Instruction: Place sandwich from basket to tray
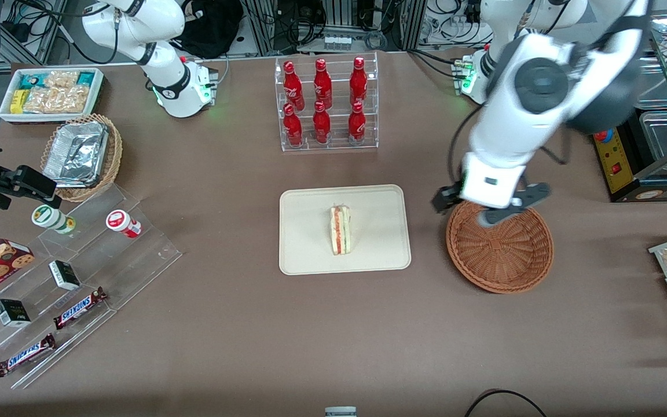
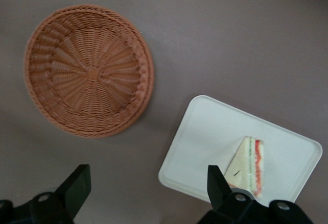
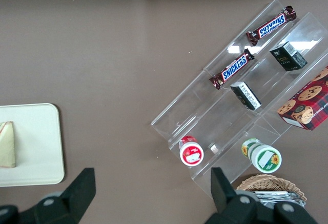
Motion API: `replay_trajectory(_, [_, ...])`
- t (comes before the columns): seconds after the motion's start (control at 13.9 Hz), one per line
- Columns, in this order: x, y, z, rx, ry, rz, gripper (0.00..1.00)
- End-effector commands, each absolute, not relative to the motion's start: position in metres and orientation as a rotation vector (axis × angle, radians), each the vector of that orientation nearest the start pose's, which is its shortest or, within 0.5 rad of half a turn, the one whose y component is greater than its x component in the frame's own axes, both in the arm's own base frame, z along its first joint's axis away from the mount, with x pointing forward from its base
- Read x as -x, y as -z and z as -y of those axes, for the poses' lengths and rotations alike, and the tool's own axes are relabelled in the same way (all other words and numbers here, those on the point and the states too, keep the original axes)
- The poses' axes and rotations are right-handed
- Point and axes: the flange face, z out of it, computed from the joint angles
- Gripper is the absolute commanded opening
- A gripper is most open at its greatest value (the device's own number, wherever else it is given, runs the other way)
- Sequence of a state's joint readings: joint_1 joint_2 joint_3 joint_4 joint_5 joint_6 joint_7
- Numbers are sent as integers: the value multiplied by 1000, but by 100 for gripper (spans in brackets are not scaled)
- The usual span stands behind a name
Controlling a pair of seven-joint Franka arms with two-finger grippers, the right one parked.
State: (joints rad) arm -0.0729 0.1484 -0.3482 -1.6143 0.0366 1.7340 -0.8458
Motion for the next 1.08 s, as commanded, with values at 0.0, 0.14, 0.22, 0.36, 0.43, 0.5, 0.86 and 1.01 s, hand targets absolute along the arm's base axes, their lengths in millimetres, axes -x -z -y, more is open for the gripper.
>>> replay_trajectory(0.0, [-541,-568,190,3071,-79,581,100])
replay_trajectory(0.14, [-534,-580,169,3063,-106,516,100])
replay_trajectory(0.22, [-530,-582,160,3053,-139,479,100])
replay_trajectory(0.36, [-527,-584,139,3056,-190,365,100])
replay_trajectory(0.43, [-526,-588,125,3056,-206,342,100])
replay_trajectory(0.5, [-522,-591,121,3057,-228,286,100])
replay_trajectory(0.86, [-519,-606,70,3110,-262,247,100])
replay_trajectory(1.01, [-516,-612,60,3120,-254,223,100])
